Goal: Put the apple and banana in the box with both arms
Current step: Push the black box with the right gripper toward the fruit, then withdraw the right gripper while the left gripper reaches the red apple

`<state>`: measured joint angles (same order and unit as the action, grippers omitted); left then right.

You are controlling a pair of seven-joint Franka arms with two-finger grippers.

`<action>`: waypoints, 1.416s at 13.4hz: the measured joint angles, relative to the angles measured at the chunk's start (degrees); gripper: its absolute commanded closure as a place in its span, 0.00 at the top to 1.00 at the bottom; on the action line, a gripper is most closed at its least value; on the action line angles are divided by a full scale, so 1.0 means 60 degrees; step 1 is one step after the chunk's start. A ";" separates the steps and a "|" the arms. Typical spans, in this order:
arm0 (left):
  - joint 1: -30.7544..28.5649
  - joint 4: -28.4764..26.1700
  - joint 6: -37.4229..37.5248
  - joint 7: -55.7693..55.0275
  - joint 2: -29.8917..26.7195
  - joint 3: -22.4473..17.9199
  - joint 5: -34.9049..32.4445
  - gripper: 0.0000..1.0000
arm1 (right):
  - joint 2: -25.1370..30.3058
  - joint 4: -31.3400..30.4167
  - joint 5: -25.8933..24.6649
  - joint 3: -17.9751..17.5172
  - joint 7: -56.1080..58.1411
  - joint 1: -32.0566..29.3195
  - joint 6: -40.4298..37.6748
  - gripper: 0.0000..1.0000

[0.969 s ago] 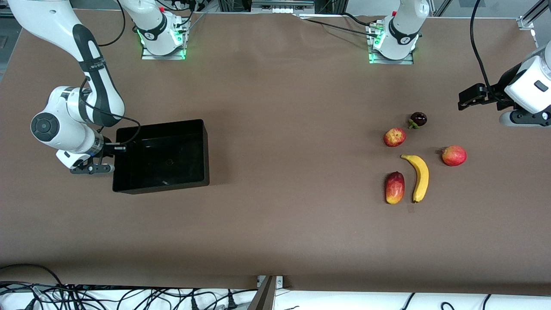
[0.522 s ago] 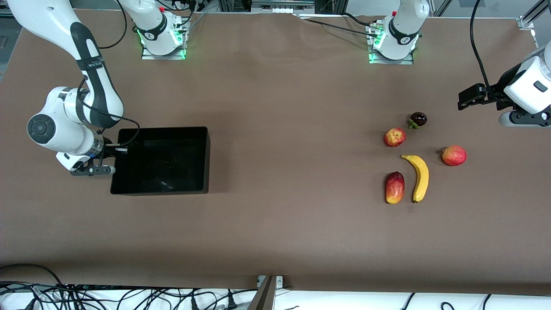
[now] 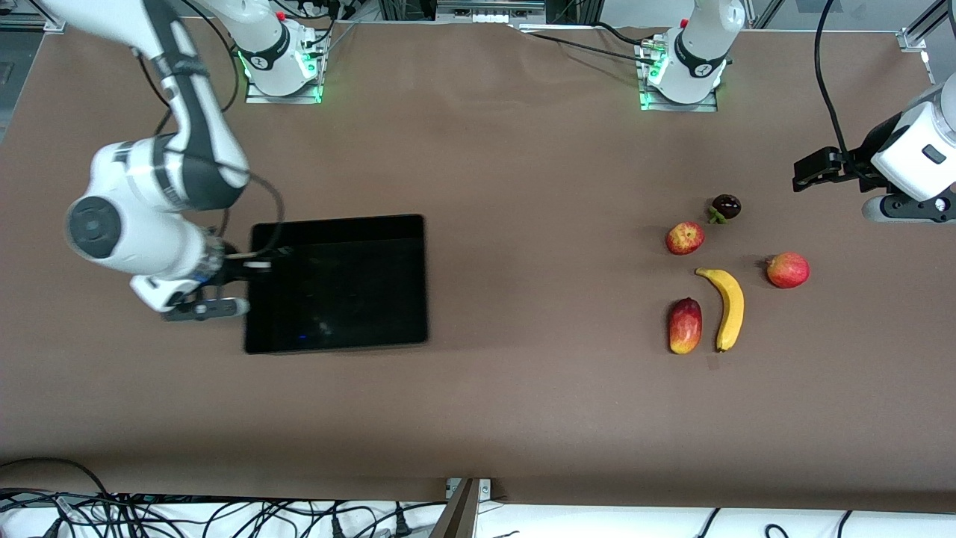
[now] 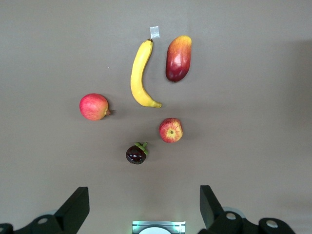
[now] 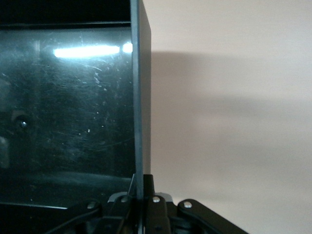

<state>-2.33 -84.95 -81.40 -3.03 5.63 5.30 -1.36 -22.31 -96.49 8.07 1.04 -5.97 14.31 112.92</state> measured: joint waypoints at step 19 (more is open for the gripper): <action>0.0043 -0.0090 0.1018 0.0000 0.0774 0.0015 0.0000 1.00 | -0.4378 0.3551 0.0296 -0.0114 -0.5516 0.5304 0.2600 0.50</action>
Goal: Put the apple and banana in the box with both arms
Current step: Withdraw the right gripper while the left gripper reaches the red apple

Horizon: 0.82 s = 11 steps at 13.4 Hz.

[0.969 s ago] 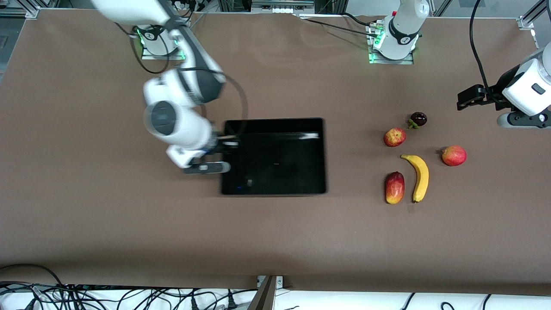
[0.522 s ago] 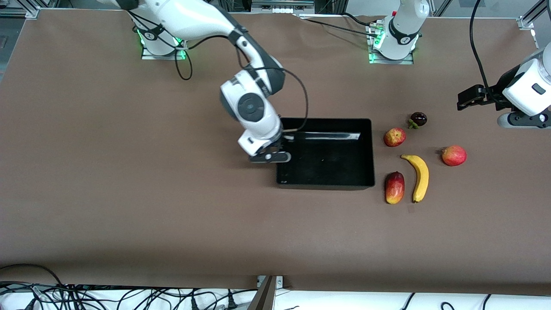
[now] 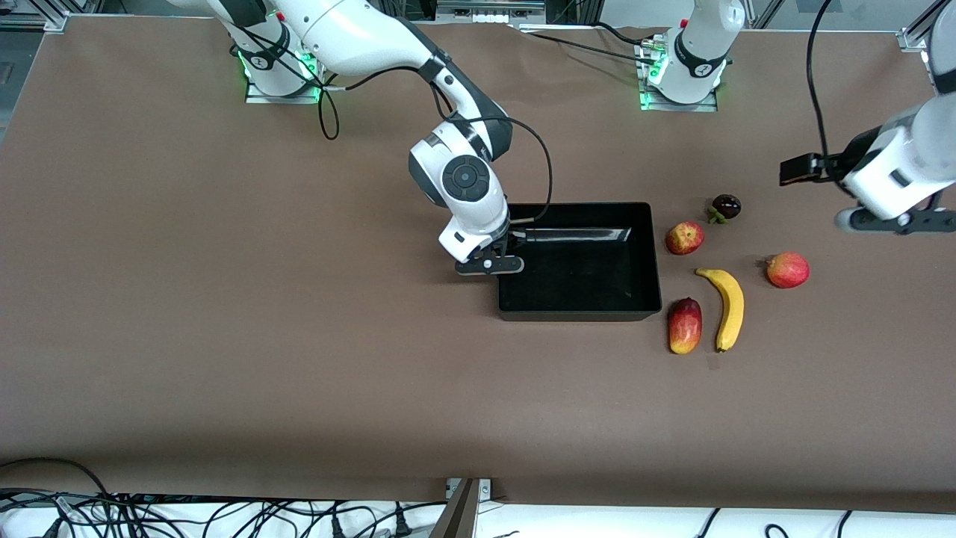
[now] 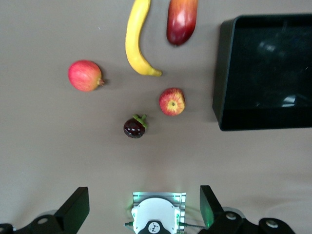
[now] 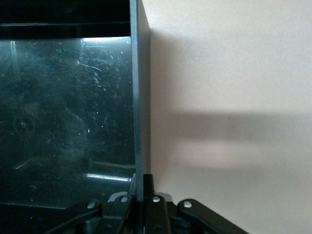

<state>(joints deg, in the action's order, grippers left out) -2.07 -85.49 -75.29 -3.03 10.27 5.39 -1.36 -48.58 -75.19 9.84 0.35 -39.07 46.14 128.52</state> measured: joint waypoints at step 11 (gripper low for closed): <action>0.0229 -0.4257 -0.5552 -0.1723 0.1232 0.0585 0.0000 1.00 | 0.2363 0.0814 -0.0093 0.0733 0.0765 -0.1643 -0.3144 1.00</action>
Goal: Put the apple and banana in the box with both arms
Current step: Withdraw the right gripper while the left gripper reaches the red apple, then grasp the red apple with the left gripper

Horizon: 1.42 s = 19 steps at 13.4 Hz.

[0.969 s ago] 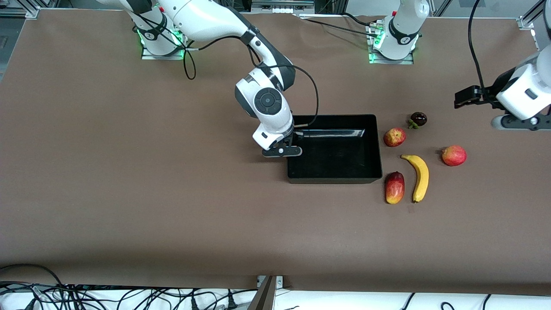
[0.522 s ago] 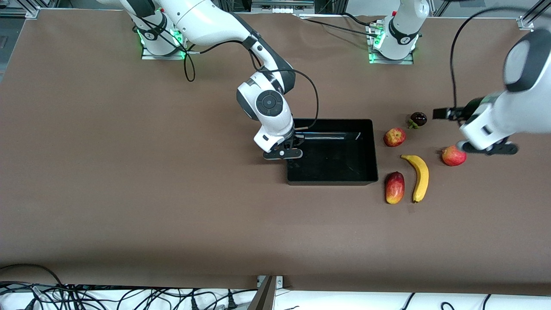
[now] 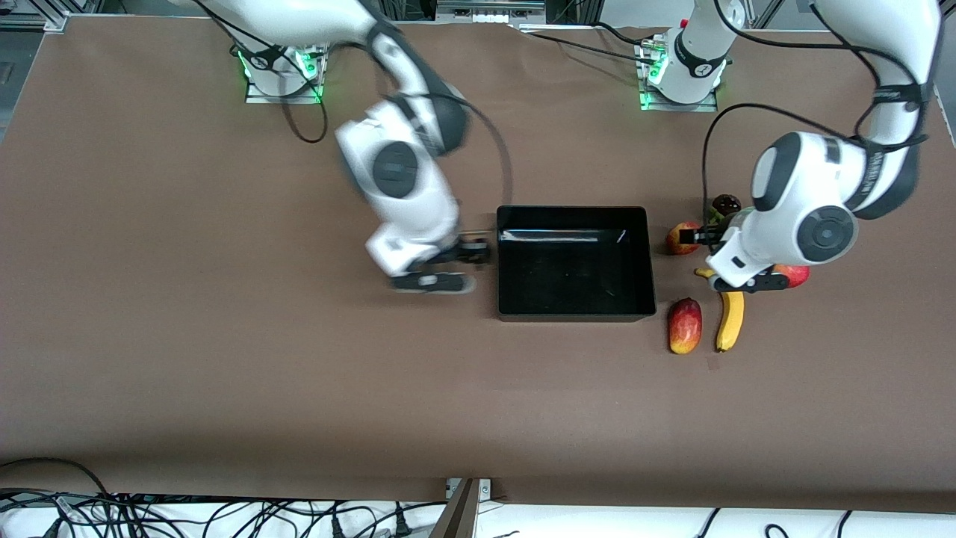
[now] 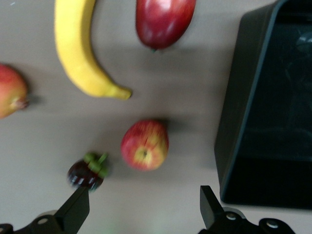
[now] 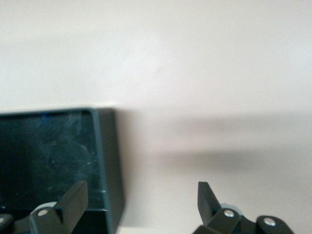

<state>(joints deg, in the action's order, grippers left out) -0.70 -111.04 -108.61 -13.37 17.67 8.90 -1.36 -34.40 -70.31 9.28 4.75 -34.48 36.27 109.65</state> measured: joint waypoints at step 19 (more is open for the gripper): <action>-0.0030 -0.0457 0.0055 -0.0009 0.0022 0.0213 -0.0603 0.00 | 0.6071 -0.4510 -0.1393 0.0173 0.4747 -0.4354 -0.2870 1.00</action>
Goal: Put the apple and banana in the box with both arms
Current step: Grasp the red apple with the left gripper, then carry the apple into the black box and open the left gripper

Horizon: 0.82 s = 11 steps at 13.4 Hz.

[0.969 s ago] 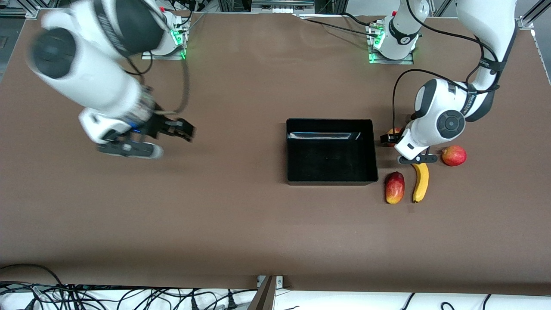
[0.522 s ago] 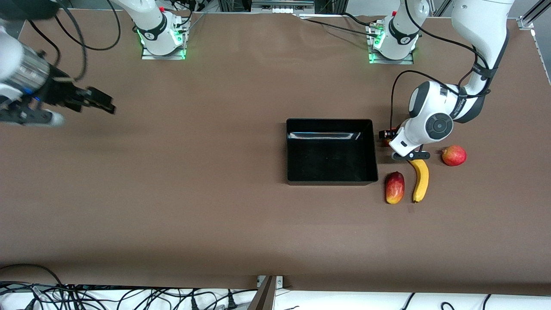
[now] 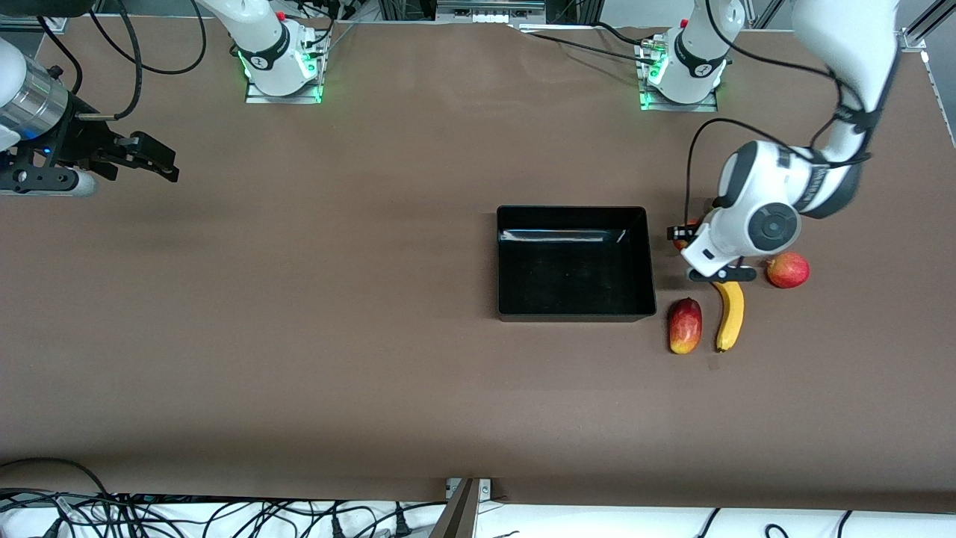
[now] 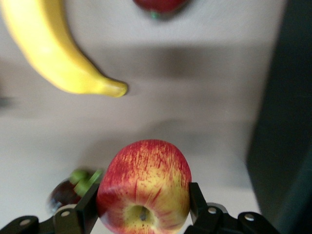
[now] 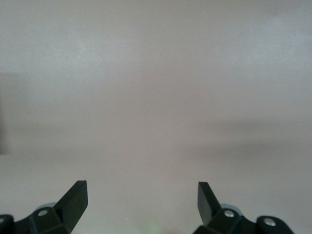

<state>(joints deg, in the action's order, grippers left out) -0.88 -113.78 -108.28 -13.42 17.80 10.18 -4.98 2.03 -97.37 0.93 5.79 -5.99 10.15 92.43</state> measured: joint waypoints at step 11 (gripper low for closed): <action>0.2282 0.2168 0.0041 -0.2875 0.2595 0.0283 0.0821 0.41 | -0.0281 0.0799 -0.0287 -0.0055 0.0011 -0.0037 -0.0341 1.00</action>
<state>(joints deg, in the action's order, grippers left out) 12.81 -100.77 -108.03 -30.67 33.37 11.88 -0.05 0.35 -92.57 -0.80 5.46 -5.93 9.93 90.38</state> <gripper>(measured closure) 0.238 0.000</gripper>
